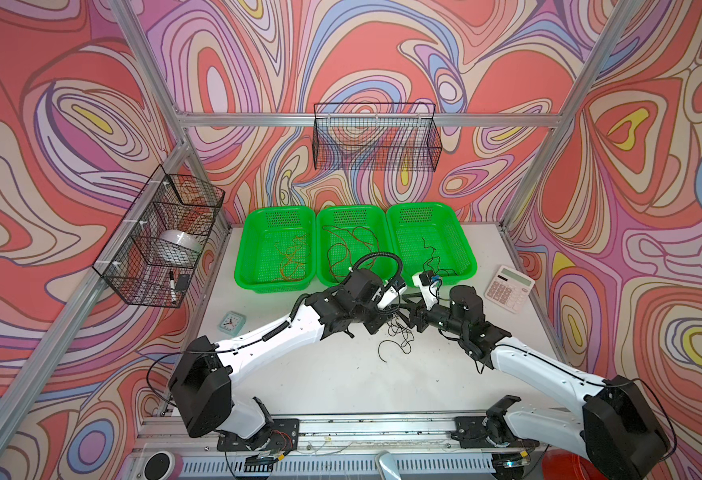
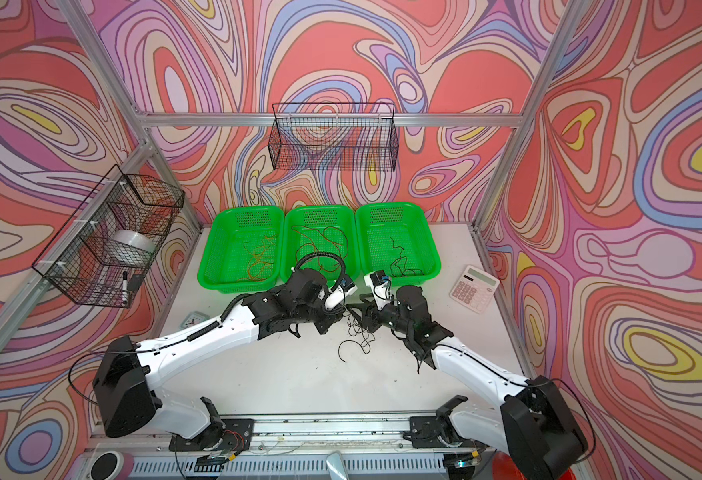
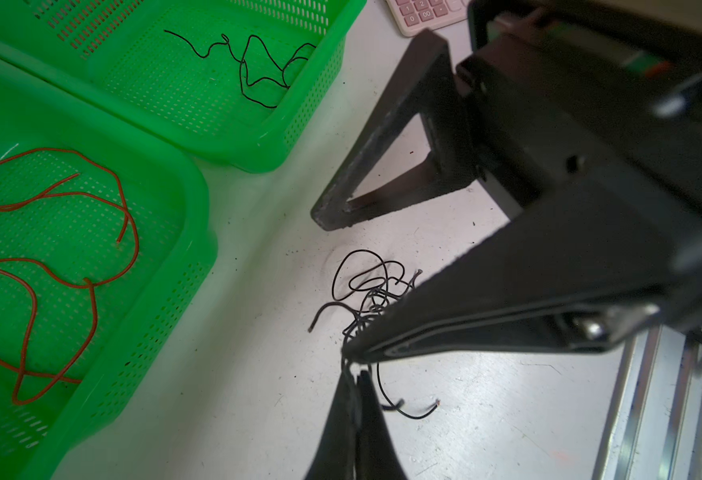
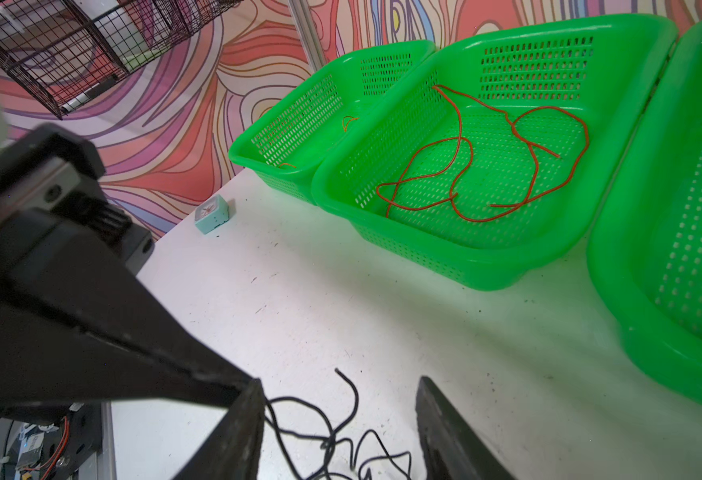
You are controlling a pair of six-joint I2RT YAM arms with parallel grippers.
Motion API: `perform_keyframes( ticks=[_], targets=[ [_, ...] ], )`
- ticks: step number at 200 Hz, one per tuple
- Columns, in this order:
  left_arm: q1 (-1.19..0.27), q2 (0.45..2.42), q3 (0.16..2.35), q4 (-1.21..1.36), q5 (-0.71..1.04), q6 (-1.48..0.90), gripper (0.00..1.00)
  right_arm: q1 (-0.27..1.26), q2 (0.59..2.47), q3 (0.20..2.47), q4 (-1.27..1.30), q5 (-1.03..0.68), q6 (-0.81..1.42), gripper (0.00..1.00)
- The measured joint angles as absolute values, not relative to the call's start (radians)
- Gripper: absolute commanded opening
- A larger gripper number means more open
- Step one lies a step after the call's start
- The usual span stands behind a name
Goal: Untangle the cables
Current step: 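Grasp the black tangle with the left gripper while the right approaches it, then grasp a black wire end with the right gripper while the left holds the tangle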
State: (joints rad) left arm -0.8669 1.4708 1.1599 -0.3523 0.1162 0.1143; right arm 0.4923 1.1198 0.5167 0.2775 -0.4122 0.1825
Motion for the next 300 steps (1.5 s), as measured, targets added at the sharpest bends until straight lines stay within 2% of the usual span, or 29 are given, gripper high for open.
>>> perform_keyframes(
  ticks=[40,92,105,119,126,151,169,195,219,249,260,300],
  targets=[
    [-0.867,1.454,1.166,-0.370,0.103,0.128,0.00,0.492,0.976,0.464,0.278,-0.387,0.159,0.61],
    [-0.873,1.454,1.197,-0.378,0.104,0.134,0.00,0.498,1.094,0.476,0.299,-0.437,0.160,0.54],
    [-0.879,1.454,1.201,-0.378,0.104,0.136,0.00,0.503,1.127,0.484,0.306,-0.438,0.171,0.49],
    [-0.888,1.454,1.203,-0.380,0.104,0.139,0.00,0.506,1.149,0.492,0.324,-0.429,0.182,0.32],
    [-0.891,1.454,1.204,-0.382,0.104,0.140,0.00,0.506,1.152,0.493,0.336,-0.411,0.192,0.27],
    [-0.898,1.454,1.210,-0.399,0.103,0.147,0.00,0.506,1.140,0.493,0.366,-0.312,0.241,0.20],
    [-0.898,1.446,1.211,-0.413,0.100,0.154,0.00,0.506,1.101,0.492,0.375,-0.228,0.259,0.11],
    [-0.898,1.420,1.211,-0.429,0.100,0.158,0.00,0.506,1.063,0.503,0.342,-0.094,0.271,0.07],
    [-0.898,1.401,1.211,-0.432,0.107,0.163,0.00,0.506,1.063,0.521,0.303,-0.022,0.270,0.12],
    [-0.898,1.398,1.214,-0.436,0.108,0.169,0.00,0.506,1.061,0.521,0.302,-0.126,0.217,0.43],
    [-0.898,1.398,1.218,-0.442,0.107,0.173,0.00,0.506,1.052,0.506,0.313,-0.183,0.212,0.50],
    [-0.898,1.398,1.257,-0.463,0.096,0.188,0.00,0.509,0.987,0.431,0.305,-0.300,0.166,0.59]
  ],
)
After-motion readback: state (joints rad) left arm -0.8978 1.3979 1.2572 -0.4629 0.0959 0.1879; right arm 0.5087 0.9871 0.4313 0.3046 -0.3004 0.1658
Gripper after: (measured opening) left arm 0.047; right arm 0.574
